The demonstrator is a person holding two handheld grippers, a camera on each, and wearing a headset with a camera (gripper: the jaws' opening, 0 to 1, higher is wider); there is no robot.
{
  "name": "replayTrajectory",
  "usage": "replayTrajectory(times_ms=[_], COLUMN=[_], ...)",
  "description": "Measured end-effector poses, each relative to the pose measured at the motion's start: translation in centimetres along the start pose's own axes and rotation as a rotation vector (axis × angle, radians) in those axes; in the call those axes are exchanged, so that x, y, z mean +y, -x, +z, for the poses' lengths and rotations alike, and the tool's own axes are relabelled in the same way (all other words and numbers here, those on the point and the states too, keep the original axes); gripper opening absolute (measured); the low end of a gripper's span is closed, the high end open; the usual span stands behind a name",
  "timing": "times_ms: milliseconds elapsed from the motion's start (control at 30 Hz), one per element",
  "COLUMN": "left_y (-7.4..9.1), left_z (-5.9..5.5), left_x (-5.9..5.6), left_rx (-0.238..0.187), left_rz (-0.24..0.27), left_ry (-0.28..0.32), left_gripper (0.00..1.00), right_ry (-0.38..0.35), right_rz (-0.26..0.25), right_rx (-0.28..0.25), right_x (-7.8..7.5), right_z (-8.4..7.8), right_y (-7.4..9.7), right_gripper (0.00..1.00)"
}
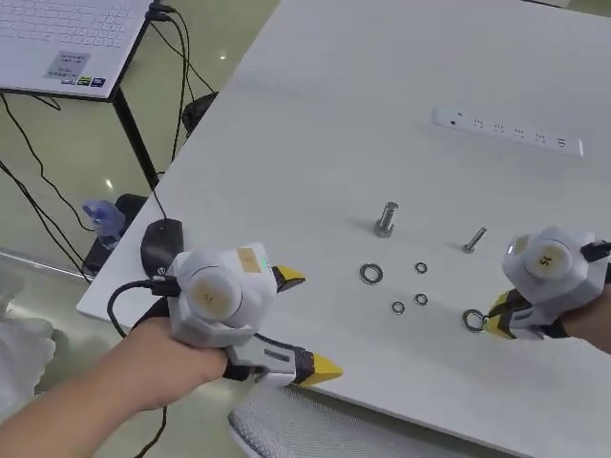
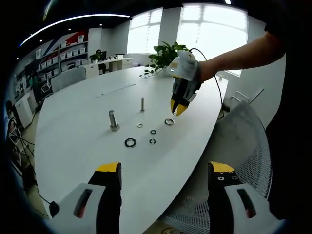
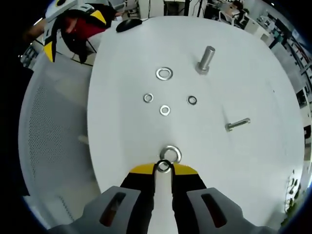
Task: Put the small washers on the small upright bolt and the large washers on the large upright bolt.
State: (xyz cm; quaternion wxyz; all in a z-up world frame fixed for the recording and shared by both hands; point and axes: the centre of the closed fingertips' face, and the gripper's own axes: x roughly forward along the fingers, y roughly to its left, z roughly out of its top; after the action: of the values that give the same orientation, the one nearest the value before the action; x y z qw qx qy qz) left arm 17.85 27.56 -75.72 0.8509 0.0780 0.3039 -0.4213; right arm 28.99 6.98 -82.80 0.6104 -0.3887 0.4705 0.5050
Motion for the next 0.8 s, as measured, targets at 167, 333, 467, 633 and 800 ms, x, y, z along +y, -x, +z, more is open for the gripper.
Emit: replayTrajectory(times_ms=[167, 333, 467, 633, 800], left_y=[-0.3, -0.4, -0.5, -0.6, -0.7], left_z=[0.2, 0.4, 0.4, 0.3, 0.0], left_x=[-0.1, 0.0, 0.1, 0.2, 0.7], left_rx=[0.001, -0.004, 0.0, 0.006, 0.014], left_rz=[0.0, 0.007, 0.009, 0.017, 0.043], left_ry=[-0.002, -0.003, -0.005, -0.013, -0.032], left_gripper=[0.72, 0.73, 0.74, 0.74, 0.78], right_ry=[0.003, 0.008, 0.02, 0.026, 0.035], right_rz=[-0.022, -0.036, -0.039, -0.044, -0.056], right_rx=[0.007, -0.001, 0.002, 0.002, 0.002], right_x=[-1.7, -3.1, -4.2, -5.8, -7.7], right_z=[0.1, 0.9, 1.5, 2.3, 3.1], right_y=[1.8, 2.9, 3.3, 3.7, 3.9], right_gripper=[0.12, 0.12, 0.12, 0.12, 0.12])
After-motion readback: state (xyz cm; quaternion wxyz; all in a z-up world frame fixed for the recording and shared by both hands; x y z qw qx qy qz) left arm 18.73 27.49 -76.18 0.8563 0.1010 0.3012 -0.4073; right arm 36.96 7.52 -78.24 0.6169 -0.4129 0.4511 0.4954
